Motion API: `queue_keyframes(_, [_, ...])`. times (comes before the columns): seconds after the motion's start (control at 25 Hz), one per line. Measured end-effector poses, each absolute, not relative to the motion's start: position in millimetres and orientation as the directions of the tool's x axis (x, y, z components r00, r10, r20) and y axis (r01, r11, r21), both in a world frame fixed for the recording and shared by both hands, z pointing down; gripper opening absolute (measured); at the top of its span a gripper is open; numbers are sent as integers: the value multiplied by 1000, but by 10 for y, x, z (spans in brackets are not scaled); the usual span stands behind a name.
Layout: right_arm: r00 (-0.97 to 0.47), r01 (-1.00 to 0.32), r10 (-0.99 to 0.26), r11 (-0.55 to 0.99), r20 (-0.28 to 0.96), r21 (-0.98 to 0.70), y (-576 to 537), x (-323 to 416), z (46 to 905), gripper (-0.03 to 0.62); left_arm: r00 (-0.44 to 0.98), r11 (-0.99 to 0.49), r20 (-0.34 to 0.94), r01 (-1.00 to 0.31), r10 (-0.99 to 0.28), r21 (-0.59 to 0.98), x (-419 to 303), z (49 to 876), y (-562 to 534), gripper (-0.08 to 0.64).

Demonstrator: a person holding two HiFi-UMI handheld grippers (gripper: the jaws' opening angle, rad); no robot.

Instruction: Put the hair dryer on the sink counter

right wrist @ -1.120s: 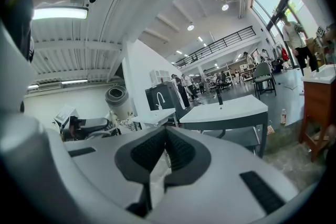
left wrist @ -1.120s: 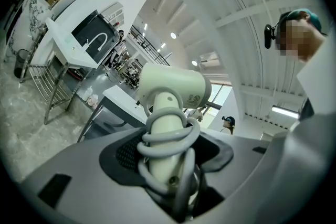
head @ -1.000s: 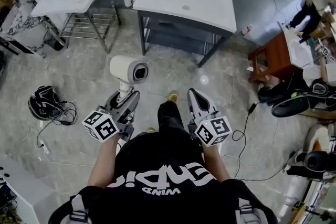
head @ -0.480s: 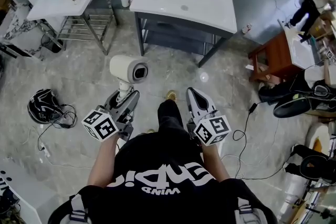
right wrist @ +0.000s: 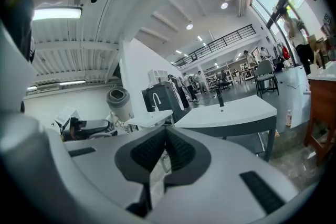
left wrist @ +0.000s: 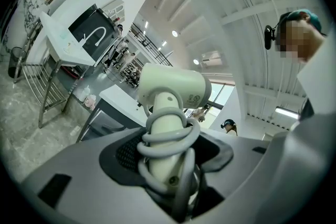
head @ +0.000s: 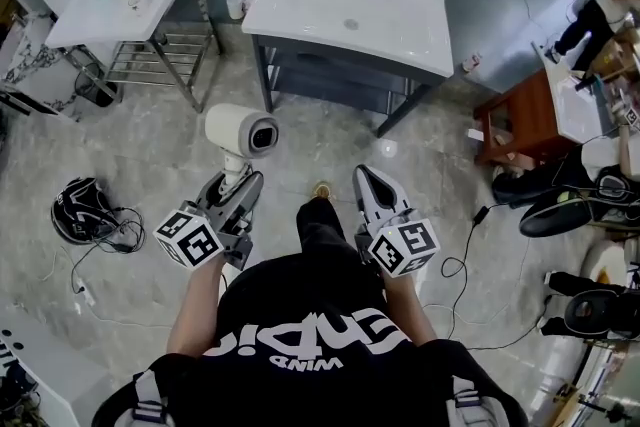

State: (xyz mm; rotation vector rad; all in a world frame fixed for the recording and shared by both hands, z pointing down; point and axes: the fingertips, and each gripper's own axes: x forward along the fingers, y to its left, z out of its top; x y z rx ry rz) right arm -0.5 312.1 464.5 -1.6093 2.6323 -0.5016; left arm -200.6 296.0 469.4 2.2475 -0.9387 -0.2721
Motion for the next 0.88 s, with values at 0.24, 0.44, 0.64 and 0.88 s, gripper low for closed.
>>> queue_keyframes(0.24, [-491,-853,-858,440,150,-280,2749,89,4546,18,705,-504,59,-561,-707,657,-1902,4607,2619,267])
queue_keyframes(0.44, [-513,-842,-845,462,150,-278,2369,170,4438,18,677,-472,69,-579,-733,665,-1847,4527,2308,267])
queue_keyframes(0.64, [-536,-829,-831,483,151,-283,1962,368,4352,18,659,-464,60,-588,-750,663,-1669,4416,1975,267])
queue_keyframes(0.88, [-580,-799,-802,527,143,-289,1504,529,4361,18,625,-436,73,-618,-777,654,-1470,4400,1639,267])
